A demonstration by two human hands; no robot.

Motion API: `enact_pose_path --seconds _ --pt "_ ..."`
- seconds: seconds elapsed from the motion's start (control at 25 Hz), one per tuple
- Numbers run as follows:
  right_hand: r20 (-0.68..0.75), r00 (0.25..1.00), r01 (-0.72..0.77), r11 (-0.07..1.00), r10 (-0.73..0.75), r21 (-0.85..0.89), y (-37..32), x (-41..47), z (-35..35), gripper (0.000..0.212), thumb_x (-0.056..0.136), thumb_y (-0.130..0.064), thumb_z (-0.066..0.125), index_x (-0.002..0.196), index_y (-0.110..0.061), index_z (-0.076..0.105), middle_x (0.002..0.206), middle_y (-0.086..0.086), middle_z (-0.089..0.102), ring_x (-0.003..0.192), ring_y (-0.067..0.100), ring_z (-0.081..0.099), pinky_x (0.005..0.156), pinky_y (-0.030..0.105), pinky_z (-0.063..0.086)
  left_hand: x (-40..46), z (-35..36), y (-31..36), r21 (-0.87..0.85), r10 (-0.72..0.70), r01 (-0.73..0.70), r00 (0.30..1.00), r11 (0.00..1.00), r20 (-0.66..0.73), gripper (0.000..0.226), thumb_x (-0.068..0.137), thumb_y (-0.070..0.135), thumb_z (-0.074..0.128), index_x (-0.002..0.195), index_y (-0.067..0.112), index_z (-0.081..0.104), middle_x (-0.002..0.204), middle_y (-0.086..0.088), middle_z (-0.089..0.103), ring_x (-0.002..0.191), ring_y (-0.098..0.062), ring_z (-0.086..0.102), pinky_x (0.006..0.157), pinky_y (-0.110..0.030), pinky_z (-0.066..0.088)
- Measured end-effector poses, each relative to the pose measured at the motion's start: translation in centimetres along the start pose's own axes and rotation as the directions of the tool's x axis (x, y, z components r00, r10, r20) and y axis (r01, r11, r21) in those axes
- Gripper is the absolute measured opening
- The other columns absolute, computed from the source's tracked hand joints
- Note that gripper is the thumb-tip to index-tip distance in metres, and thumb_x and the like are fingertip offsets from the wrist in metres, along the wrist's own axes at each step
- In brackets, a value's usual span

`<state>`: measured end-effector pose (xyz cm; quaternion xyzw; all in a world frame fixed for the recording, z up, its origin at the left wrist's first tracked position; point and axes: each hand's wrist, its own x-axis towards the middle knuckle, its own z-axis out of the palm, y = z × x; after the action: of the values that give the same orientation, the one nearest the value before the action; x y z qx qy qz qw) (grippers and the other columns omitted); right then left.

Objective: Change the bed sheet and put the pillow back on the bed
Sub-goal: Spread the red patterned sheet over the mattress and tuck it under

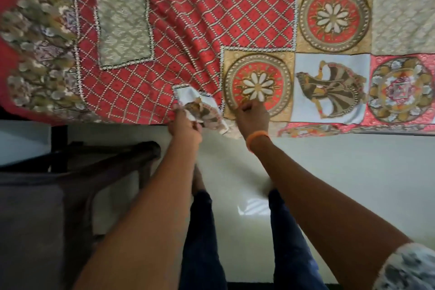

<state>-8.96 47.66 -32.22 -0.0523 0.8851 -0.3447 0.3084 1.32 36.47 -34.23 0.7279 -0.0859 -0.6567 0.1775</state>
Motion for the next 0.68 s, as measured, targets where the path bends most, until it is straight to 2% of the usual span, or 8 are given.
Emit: enact_pose_path --seconds 0.12,0.2,0.24,0.32,0.4,0.44,0.56,0.68 --pt "-0.256 0.966 -0.043 0.999 0.035 -0.028 -1.4 -2.3 3.6 0.014 0.092 -0.016 0.052 0.093 -0.002 0.058 0.087 0.023 0.067 0.086 0.041 0.061 0.063 0.033 0.029 1.2 -5.7 0.6 0.062 0.061 -0.056 0.995 0.997 -0.083 0.033 0.093 0.043 0.063 0.109 0.014 0.057 0.094 -0.005 0.062 0.07 -0.018 0.058 0.05 -0.023 0.047" --pt "-0.287 0.956 -0.049 0.998 0.059 0.043 -1.6 -3.7 5.6 0.018 0.095 -0.015 0.046 0.106 -0.001 0.052 0.096 0.027 0.066 0.09 0.045 0.06 0.065 0.037 0.032 3.3 -10.1 2.4 0.171 0.105 -0.075 0.979 0.982 -0.177 0.04 0.092 0.044 0.063 0.112 0.009 0.06 0.106 -0.012 0.065 0.086 -0.027 0.064 0.074 -0.035 0.056" --pt "-0.265 0.96 -0.082 0.995 0.093 0.052 -1.6 -4.2 6.3 0.023 0.097 -0.015 0.044 0.115 -0.002 0.048 0.103 0.028 0.066 0.093 0.046 0.059 0.067 0.038 0.033 4.9 -12.0 3.0 0.221 0.051 -0.008 0.981 0.975 -0.188 0.045 0.092 0.045 0.062 0.112 0.005 0.061 0.11 -0.018 0.066 0.091 -0.028 0.065 0.081 -0.035 0.055" --pt "-0.222 0.963 -0.15 0.988 0.153 0.031 -1.3 -4.9 7.2 0.03 0.098 -0.017 0.045 0.124 -0.004 0.041 0.111 0.028 0.065 0.098 0.046 0.06 0.072 0.038 0.037 6.9 -14.7 3.6 0.334 -0.084 0.14 0.981 0.932 -0.175 0.036 0.097 0.037 0.054 0.095 0.002 0.062 0.093 -0.022 0.065 0.073 -0.026 0.065 0.064 -0.025 0.056" --pt "-0.173 0.97 -0.174 0.985 0.169 -0.015 -1.5 -5.7 8.3 0.032 0.094 -0.016 0.052 0.122 -0.006 0.045 0.111 0.024 0.066 0.102 0.042 0.061 0.079 0.039 0.044 6.6 -16.8 4.8 0.315 -0.191 0.256 0.956 0.914 -0.221 0.029 0.1 0.026 0.049 0.075 0.012 0.048 0.071 -0.008 0.05 0.046 -0.017 0.052 0.035 -0.013 0.04" --pt "-0.135 0.981 -0.149 0.986 0.138 -0.071 -1.7 -6.1 9.1 0.028 0.091 -0.015 0.055 0.117 -0.006 0.05 0.108 0.021 0.067 0.101 0.04 0.062 0.079 0.038 0.044 6.5 -17.6 5.4 0.269 -0.214 0.27 0.952 0.925 -0.218 0.03 0.1 0.026 0.05 0.072 0.014 0.044 0.07 -0.004 0.046 0.044 -0.014 0.048 0.031 -0.011 0.036" --pt "0.018 0.985 0.172 0.958 -0.172 -0.228 -3.8 -7.4 12.4 0.007 0.091 -0.014 0.056 0.094 -0.008 0.058 0.087 0.016 0.068 0.083 0.036 0.062 0.065 0.033 0.041 7.5 -16.7 9.9 0.124 -0.121 0.129 0.991 0.984 -0.065 0.025 0.101 0.031 0.05 0.08 0.017 0.047 0.074 0.0 0.045 0.059 -0.013 0.044 0.052 -0.023 0.047" --pt "0.169 0.835 0.549 0.805 -0.523 -0.222 -7.8 -8.2 16.3 0.004 0.088 -0.011 0.058 0.086 -0.012 0.055 0.078 0.007 0.061 0.068 0.027 0.056 0.057 0.034 0.044 9.2 -14.7 13.9 0.025 -0.011 0.011 1.0 1.0 -0.006 0.007 0.097 0.024 0.056 0.102 0.018 0.055 0.078 -0.001 0.055 0.071 -0.016 0.053 0.059 -0.028 0.048"
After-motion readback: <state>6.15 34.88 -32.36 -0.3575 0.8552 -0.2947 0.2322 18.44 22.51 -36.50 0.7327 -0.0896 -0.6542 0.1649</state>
